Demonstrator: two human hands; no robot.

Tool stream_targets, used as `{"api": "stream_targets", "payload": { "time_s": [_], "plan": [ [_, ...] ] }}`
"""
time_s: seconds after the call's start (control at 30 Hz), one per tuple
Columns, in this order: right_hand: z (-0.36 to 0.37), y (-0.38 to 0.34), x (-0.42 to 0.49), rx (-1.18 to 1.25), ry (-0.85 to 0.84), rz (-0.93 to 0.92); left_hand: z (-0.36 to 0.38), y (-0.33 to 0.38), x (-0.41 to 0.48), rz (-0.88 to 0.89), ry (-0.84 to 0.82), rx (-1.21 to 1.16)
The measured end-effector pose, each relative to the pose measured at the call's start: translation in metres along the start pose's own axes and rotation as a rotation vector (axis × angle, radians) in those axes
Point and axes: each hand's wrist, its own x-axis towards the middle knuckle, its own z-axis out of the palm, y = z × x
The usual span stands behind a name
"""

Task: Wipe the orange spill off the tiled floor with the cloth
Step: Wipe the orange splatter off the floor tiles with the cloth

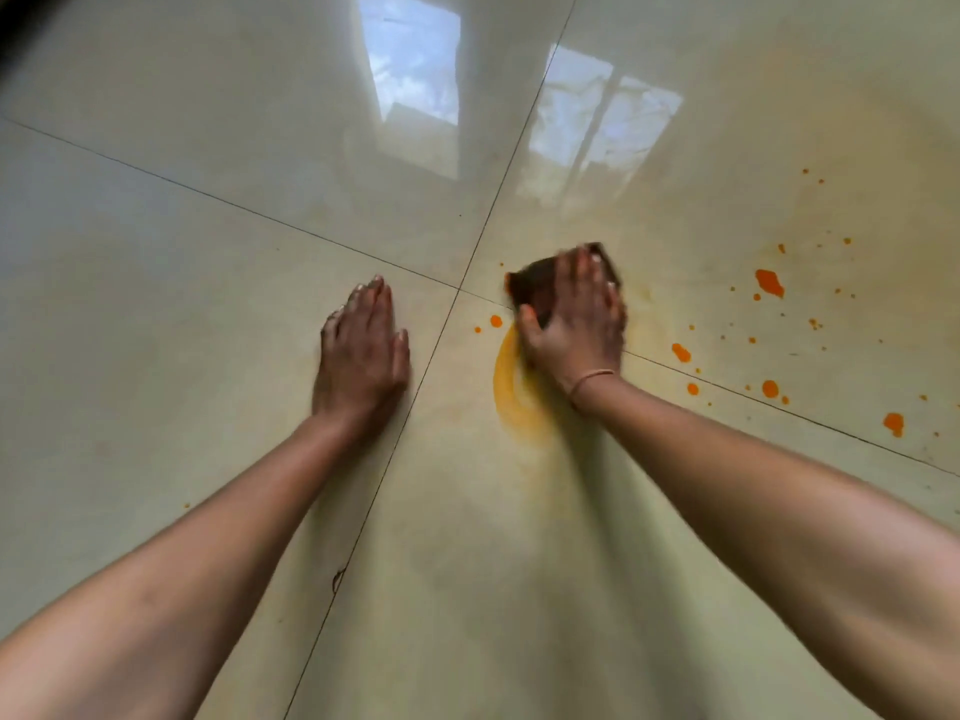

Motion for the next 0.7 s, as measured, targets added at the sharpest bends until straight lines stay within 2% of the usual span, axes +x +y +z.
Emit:
{"api": "stream_targets", "payload": {
  "time_s": [0.07, 0.13, 0.2, 0.23, 0.27, 0.33, 0.37, 0.4, 0.47, 0.53, 0.57, 0.6, 0.63, 0.67, 0.7],
  "plan": [
    [0.017, -0.022, -0.039, -0.007, -0.048, -0.232, 0.004, -0.005, 0.002, -0.057, 0.010, 0.001],
    [0.019, -0.002, -0.106, -0.036, -0.114, -0.445, 0.002, 0.000, 0.002, -0.052, -0.001, -0.006],
    [0.006, 0.040, -0.120, -0.050, -0.141, -0.492, -0.001, 0.002, 0.001, -0.057, -0.021, -0.003],
    [0.000, 0.055, -0.101, -0.049, -0.112, -0.435, -0.002, 0.001, 0.001, -0.065, -0.016, 0.000],
    [-0.007, 0.058, -0.071, -0.035, -0.099, -0.301, -0.001, 0.001, 0.002, -0.069, -0.008, 0.005],
    [-0.011, 0.030, -0.001, -0.002, -0.018, -0.031, 0.002, -0.001, 0.001, -0.061, -0.014, 0.023],
    [-0.007, 0.003, 0.019, -0.012, -0.013, 0.001, 0.003, -0.002, 0.001, -0.054, -0.019, 0.025],
    [0.001, -0.022, 0.022, -0.018, -0.012, -0.051, 0.004, -0.002, 0.001, -0.050, -0.013, 0.020],
    [0.019, -0.049, -0.023, -0.001, -0.057, -0.281, 0.002, -0.002, 0.002, -0.058, -0.018, 0.003],
    [0.022, -0.020, -0.095, -0.034, -0.111, -0.516, -0.001, -0.001, 0.002, -0.065, -0.028, -0.008],
    [0.013, 0.006, -0.112, -0.041, -0.146, -0.557, -0.001, 0.000, 0.001, -0.063, -0.033, -0.002],
    [0.008, 0.030, -0.106, -0.034, -0.121, -0.569, -0.001, -0.001, 0.000, -0.061, -0.038, 0.009],
    [0.004, 0.044, -0.085, -0.036, -0.098, -0.493, -0.001, -0.001, 0.000, -0.061, -0.040, 0.016],
    [-0.005, 0.042, -0.052, -0.021, -0.098, -0.335, 0.000, -0.001, 0.001, -0.059, -0.038, 0.023],
    [-0.007, 0.027, -0.012, 0.005, -0.030, -0.175, 0.001, -0.003, 0.000, -0.060, -0.037, 0.029]
  ]
}}
